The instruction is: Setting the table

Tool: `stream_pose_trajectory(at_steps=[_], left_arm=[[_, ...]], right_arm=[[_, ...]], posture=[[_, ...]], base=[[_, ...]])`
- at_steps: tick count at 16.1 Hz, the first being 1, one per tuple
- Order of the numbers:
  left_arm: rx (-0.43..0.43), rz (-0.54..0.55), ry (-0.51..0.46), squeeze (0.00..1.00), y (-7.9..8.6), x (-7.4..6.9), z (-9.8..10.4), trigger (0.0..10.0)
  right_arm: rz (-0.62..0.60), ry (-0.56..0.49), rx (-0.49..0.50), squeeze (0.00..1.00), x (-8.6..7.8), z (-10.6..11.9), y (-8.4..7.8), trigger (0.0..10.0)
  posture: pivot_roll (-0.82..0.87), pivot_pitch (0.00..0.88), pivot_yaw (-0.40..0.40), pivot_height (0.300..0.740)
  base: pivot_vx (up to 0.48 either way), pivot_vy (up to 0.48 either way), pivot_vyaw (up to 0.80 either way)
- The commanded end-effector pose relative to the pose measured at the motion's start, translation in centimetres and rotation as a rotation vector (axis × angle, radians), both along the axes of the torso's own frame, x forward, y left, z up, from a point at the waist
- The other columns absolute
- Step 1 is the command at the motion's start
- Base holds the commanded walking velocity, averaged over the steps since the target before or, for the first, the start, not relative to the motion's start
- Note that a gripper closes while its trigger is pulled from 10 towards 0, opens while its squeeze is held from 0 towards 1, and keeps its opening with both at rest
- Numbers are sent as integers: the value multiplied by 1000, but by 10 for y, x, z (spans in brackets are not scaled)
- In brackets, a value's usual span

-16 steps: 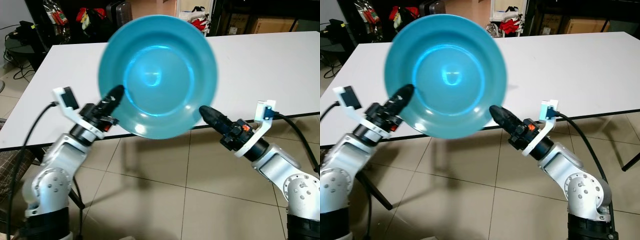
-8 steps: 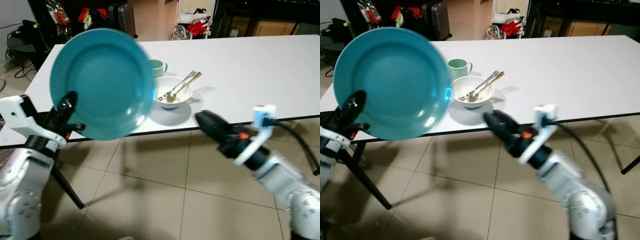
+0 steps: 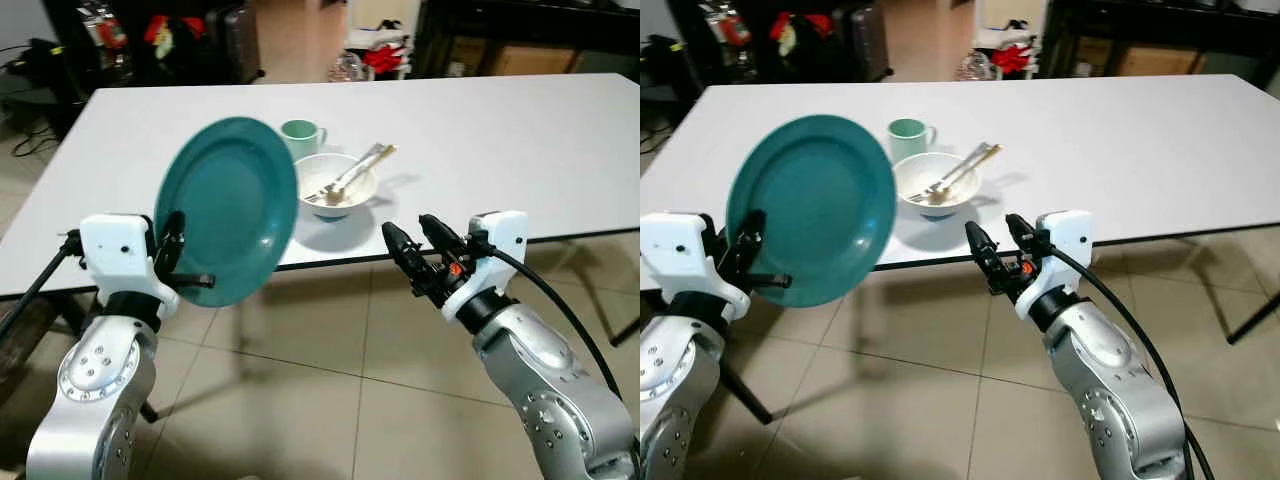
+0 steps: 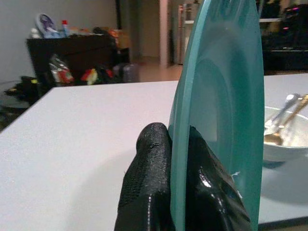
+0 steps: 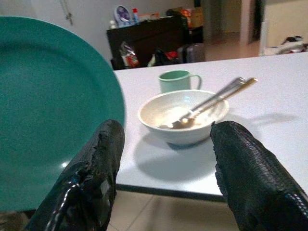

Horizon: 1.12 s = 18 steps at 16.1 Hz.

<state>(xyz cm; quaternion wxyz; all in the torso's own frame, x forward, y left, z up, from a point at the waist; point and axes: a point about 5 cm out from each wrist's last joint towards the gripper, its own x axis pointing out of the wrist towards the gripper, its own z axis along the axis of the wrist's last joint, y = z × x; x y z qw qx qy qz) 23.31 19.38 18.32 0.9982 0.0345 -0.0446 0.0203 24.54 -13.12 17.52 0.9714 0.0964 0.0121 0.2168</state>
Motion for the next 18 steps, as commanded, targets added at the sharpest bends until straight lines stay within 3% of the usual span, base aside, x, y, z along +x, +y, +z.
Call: stream_pose_trajectory(at_steps=[1,3,8,18], left_arm=[[29,31,-40,0,2,-1,6,10000],[49,63,-49,0,5,-3,9,10000],[58,86,-65,0,11,-2,12,10000],[50,45,-54,0,11,11,10,10000]], right_arm=[[-1,-30,-12,0,-2,4,0,10000],[17,-52,-18,0,-1,2,2,10000],[64,-70,-3,0,-2,2,3,10000],[52,-50,9,0,-5,0,-9,10000]], posture=[[-60,0,-4,740],[-49,0,-12,740],[-52,0,-10,740],[-80,0,15,740]], base=[[0,0,0],[0,0,0],[292,0,800],[331,0,0]])
